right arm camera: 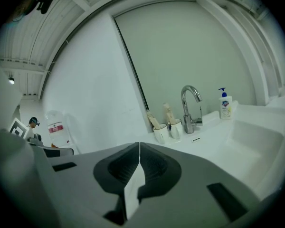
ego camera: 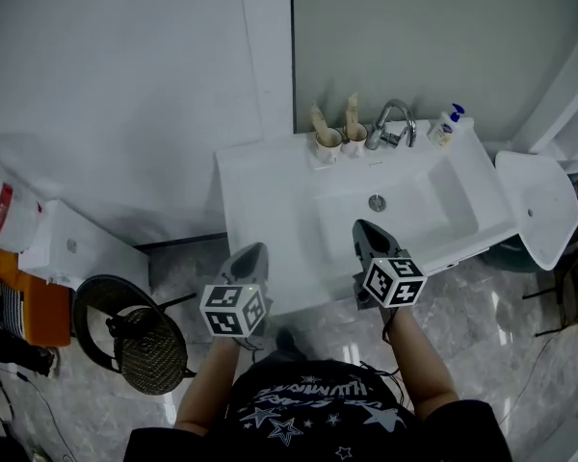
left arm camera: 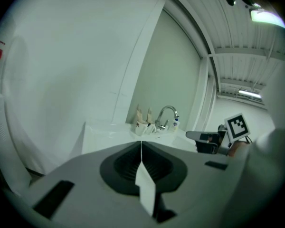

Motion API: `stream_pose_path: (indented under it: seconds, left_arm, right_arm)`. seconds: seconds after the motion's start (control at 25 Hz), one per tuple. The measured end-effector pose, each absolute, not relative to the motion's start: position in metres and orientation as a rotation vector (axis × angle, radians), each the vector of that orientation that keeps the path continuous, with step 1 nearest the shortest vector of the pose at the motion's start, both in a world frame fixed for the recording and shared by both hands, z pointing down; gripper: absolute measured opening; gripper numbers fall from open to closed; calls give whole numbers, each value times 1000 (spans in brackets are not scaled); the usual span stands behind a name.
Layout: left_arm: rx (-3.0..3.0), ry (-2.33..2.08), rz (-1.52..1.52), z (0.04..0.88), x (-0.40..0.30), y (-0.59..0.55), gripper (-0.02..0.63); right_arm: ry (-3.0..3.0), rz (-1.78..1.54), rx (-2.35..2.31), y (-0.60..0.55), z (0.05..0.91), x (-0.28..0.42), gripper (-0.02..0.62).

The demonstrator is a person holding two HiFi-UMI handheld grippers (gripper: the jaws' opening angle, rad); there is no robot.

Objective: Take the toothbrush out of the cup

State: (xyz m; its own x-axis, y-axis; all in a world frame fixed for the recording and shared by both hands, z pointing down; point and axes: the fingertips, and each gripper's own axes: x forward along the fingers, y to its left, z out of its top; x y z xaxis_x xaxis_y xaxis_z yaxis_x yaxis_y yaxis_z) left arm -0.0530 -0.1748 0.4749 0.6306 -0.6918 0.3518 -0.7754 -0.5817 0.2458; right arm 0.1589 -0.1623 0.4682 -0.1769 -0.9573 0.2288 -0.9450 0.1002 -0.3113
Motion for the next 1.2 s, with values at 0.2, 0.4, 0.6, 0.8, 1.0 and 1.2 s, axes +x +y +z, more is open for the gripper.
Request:
stream_pose_path:
  seconds: [0.2, 0.4, 0.6, 0.8, 1.0, 1.2]
  left_arm:
    - [2494, -1151, 299, 474, -61, -204, 19]
    - [2500, -1125, 291, 476, -72, -225, 19]
    - [2523, -1088, 304, 480, -74, -238, 20]
    - [2503, -1086, 277, 480, -70, -244, 18]
    - [2486, -1121, 298, 482, -60, -248, 20]
    - [2423, -1217, 292, 482, -50, -252, 19]
  right_arm:
    - [2294, -635, -2011, -186, 469, 153, 15]
    - [2265, -669, -2047, -202, 476, 147, 14]
    - [2232, -669, -2082, -207, 481, 148, 15]
    - [2248, -680, -2096, -211, 485, 155, 15]
    - [2269, -687, -2054, -228, 484, 172, 15]
    - [2372, -710, -1979, -250, 490, 185, 15]
